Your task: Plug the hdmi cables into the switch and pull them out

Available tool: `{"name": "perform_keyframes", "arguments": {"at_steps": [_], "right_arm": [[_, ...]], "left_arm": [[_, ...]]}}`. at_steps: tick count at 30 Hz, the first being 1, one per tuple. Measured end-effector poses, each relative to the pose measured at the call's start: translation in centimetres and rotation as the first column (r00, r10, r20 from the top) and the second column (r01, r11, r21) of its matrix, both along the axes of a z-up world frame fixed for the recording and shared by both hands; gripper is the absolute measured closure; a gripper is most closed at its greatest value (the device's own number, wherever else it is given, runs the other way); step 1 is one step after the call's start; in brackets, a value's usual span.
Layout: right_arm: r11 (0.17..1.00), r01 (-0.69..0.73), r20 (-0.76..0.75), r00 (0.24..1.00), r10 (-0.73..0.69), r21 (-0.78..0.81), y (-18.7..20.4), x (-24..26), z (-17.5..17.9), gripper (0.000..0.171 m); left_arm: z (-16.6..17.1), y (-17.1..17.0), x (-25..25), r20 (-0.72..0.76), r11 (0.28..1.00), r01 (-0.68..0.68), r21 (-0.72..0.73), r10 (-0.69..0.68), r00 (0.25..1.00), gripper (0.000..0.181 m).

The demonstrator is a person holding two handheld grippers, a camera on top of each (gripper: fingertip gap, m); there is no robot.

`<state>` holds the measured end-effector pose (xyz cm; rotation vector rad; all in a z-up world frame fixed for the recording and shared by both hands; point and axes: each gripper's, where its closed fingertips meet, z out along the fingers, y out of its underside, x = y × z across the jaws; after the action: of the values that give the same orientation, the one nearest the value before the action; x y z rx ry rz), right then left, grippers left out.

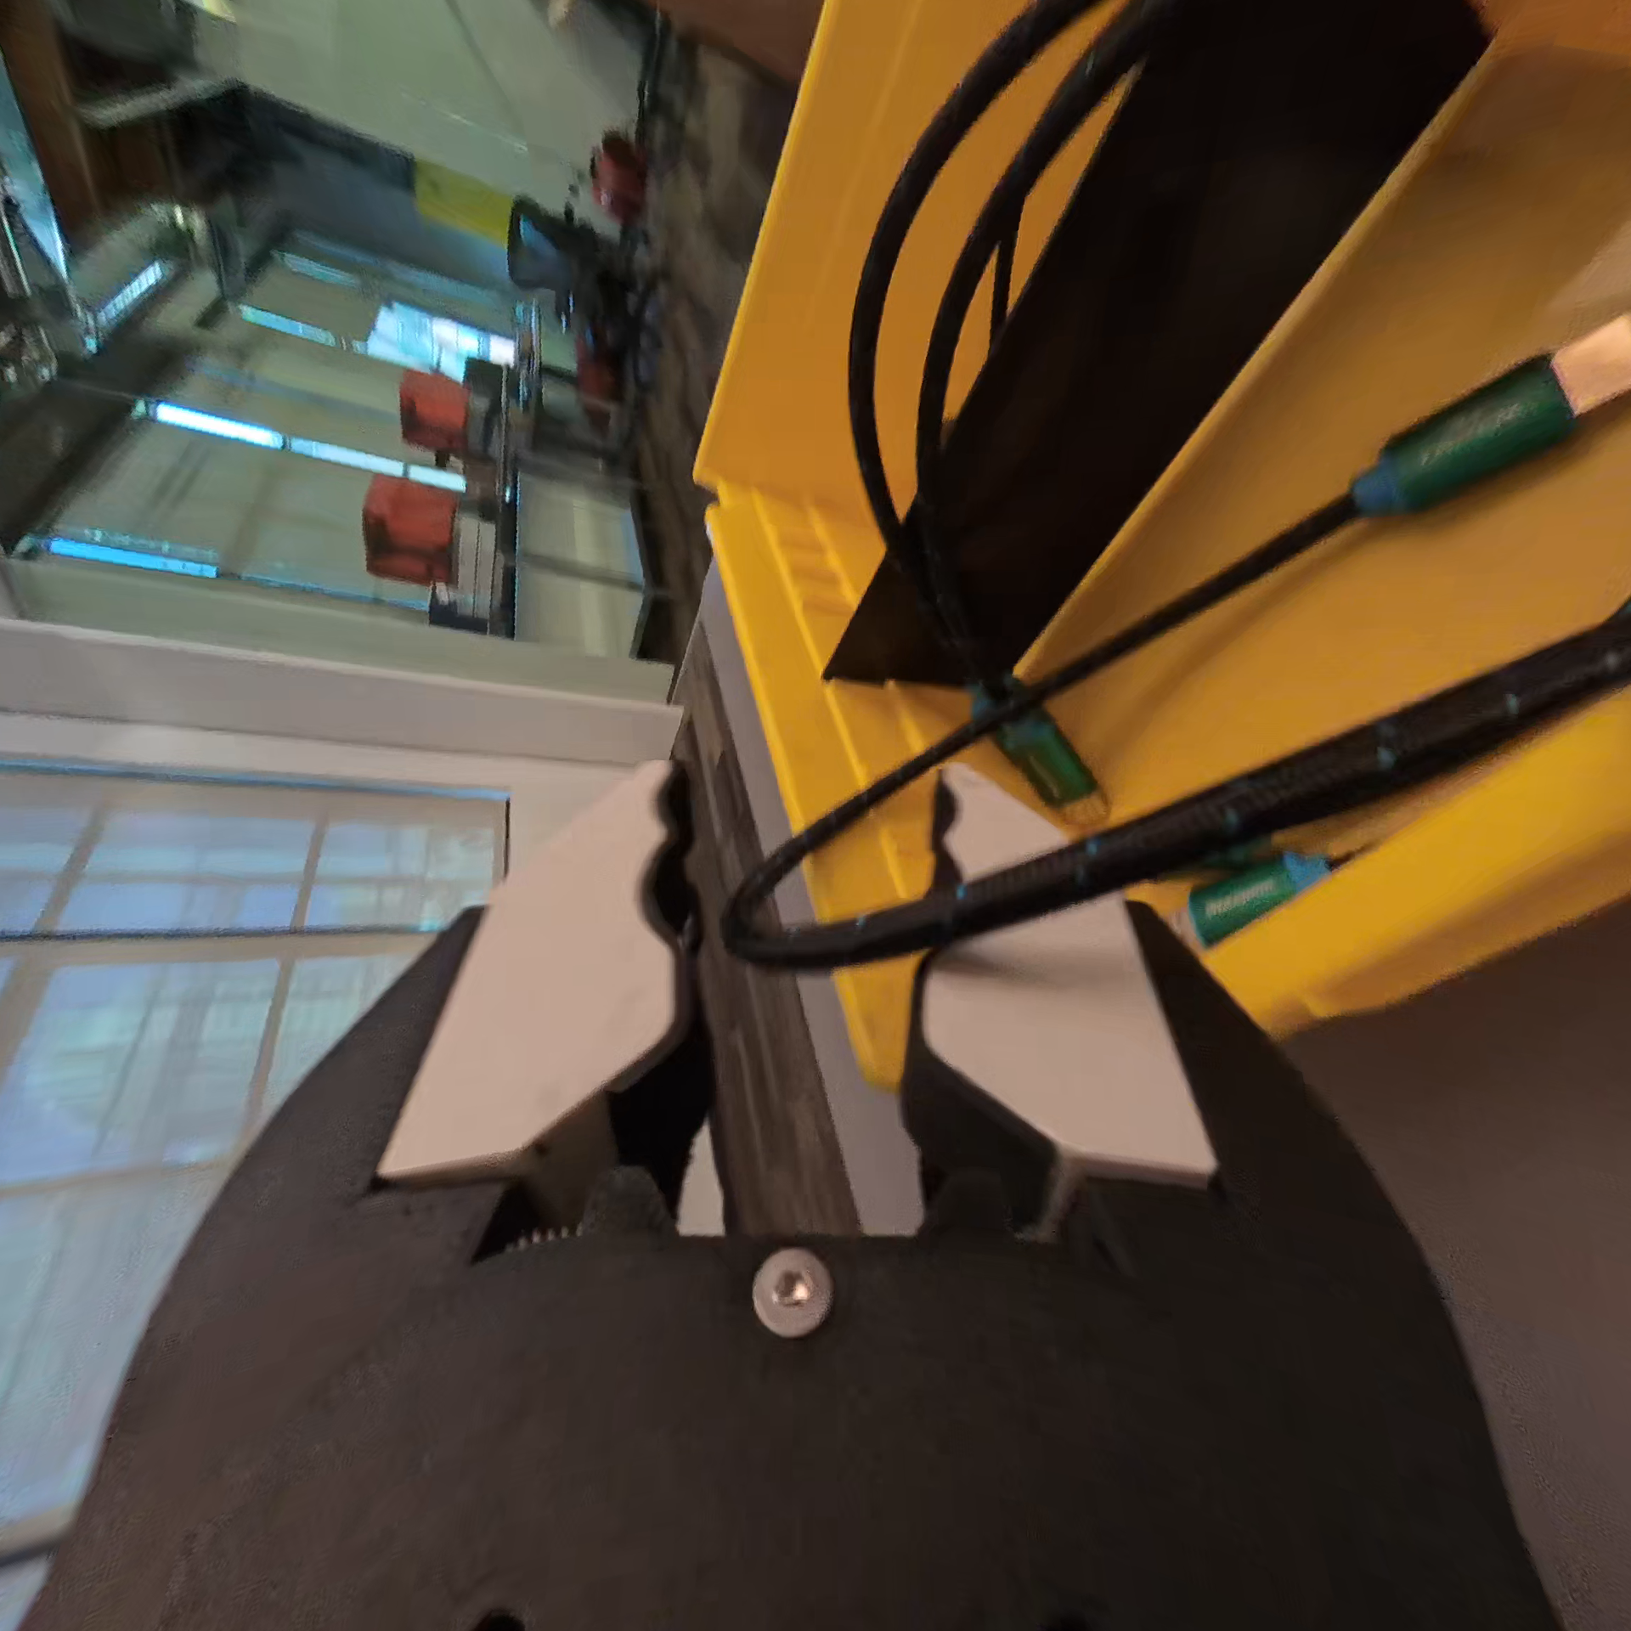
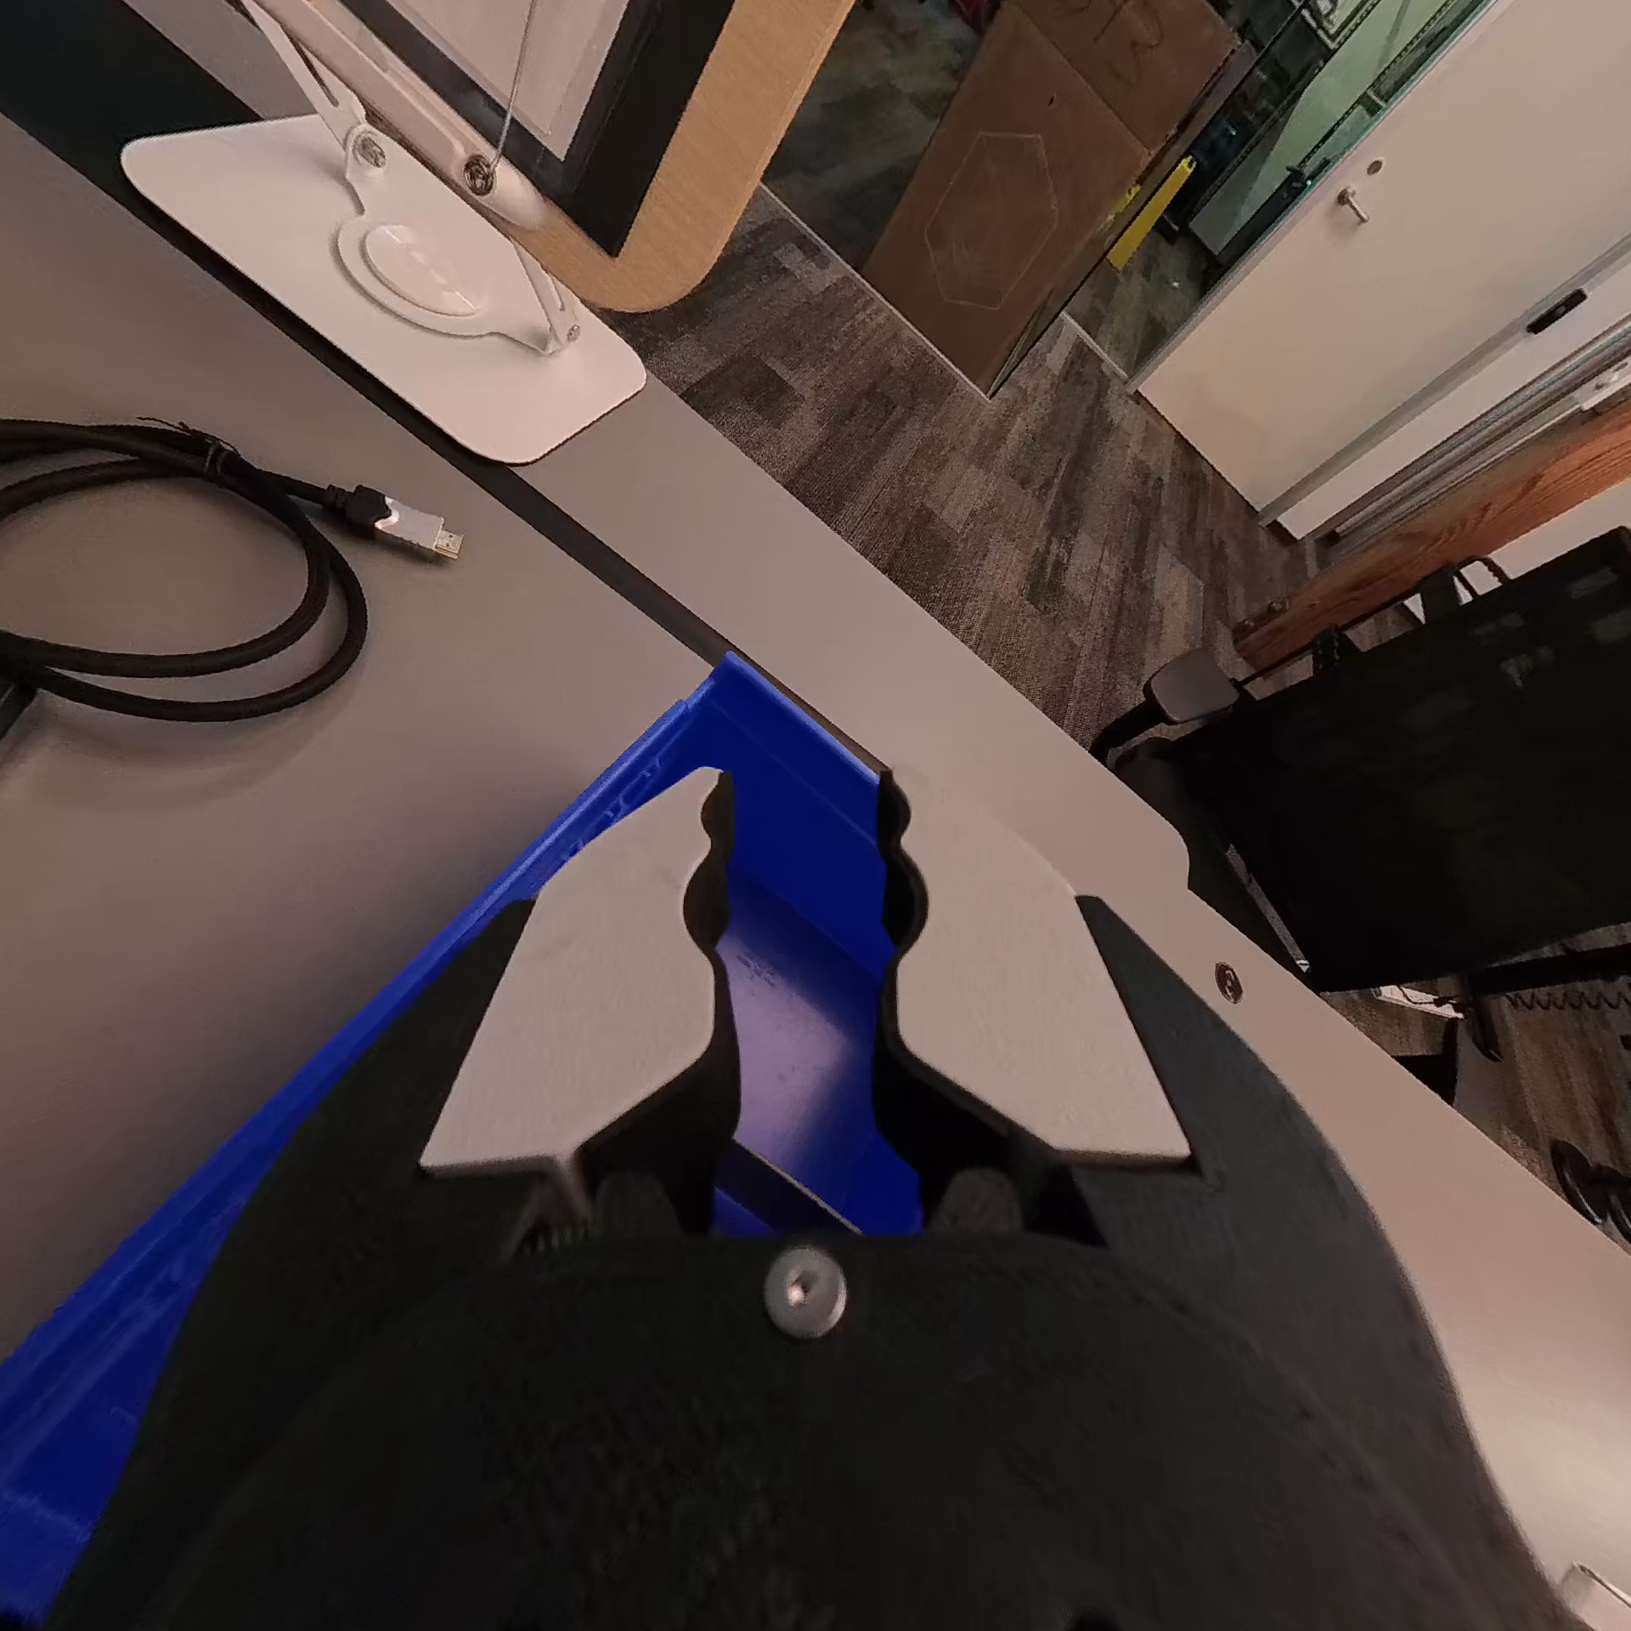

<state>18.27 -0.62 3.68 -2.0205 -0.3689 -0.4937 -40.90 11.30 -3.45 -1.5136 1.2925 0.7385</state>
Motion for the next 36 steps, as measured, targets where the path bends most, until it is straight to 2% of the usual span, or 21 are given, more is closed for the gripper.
{"name": "perform_keyframes", "arguments": {"at_steps": [1,3,5,12,15,19,24,28,31,34,35,36], "right_arm": [[1.0,0.006,-0.002,1.0,-0.006,0.001,-0.1,0.1,0.0,0.139],[1.0,0.01,-0.002,1.0,-0.01,-0.001,-0.2,0.2,0.0,0.139],[1.0,0.012,0.002,1.0,-0.012,-0.004,-0.3,0.3,0.0,0.139],[1.0,0.004,-0.006,1.0,-0.004,0.005,-0.4,0.4,0.3,0.139],[1.0,0.005,-0.015,1.0,-0.005,0.017,-0.7,0.5,0.6,0.139],[0.999,-0.005,-0.025,1.0,0.006,0.033,-1.0,0.3,1.2,0.139],[0.988,-0.113,-0.07,0.99,0.12,0.101,-0.8,-2.2,2.5,0.139],[0.963,-0.217,-0.066,0.971,0.23,0.157,-0.7,-4.7,3.6,0.139],[0.917,-0.328,-0.027,0.939,0.343,0.226,-0.7,-7.4,4.9,0.139],[0.834,-0.479,0.013,0.869,0.495,0.273,-1.2,-11.2,5.8,0.139],[0.799,-0.535,-0.004,0.83,0.558,0.274,-1.5,-12.9,5.8,0.139],[0.742,-0.617,-0.053,0.758,0.65,0.262,-2.2,-15.2,5.5,0.14]], "left_arm": [[-0.1,0.5,0.5,0.02,0.999,0.041,0.006,-0.041,0.999,0.159],[0.6,1.3,0.6,0.008,0.997,0.065,0.049,-0.065,0.998,0.172],[2.3,1.5,0.1,-0.038,0.997,0.02,0.081,-0.017,0.999,0.181],[14.3,-1.0,1.2,-0.009,0.967,0.009,0.253,-0.007,1.0,0.181],[17.6,-3.0,3.7,0.011,0.96,0.042,0.277,-0.047,0.999,0.181],[18.8,-6.7,10.3,0.101,0.955,0.183,0.233,-0.211,0.972,0.181],[16.2,-9.4,19.9,0.16,0.931,0.349,0.104,-0.362,0.919,0.181],[15.0,-10.3,28.3,0.151,0.856,0.497,0.146,-0.515,0.844,0.181],[15.8,-11.4,33.0,0.214,0.769,0.596,0.231,-0.638,0.74,0.181],[16.4,-12.3,35.7,0.378,0.698,0.684,0.21,-0.703,0.602,0.181],[16.5,-12.5,36.1,0.426,0.668,0.713,0.211,-0.719,0.548,0.181],[16.4,-12.6,36.2,0.471,0.641,0.739,0.206,-0.727,0.499,0.181]]}}
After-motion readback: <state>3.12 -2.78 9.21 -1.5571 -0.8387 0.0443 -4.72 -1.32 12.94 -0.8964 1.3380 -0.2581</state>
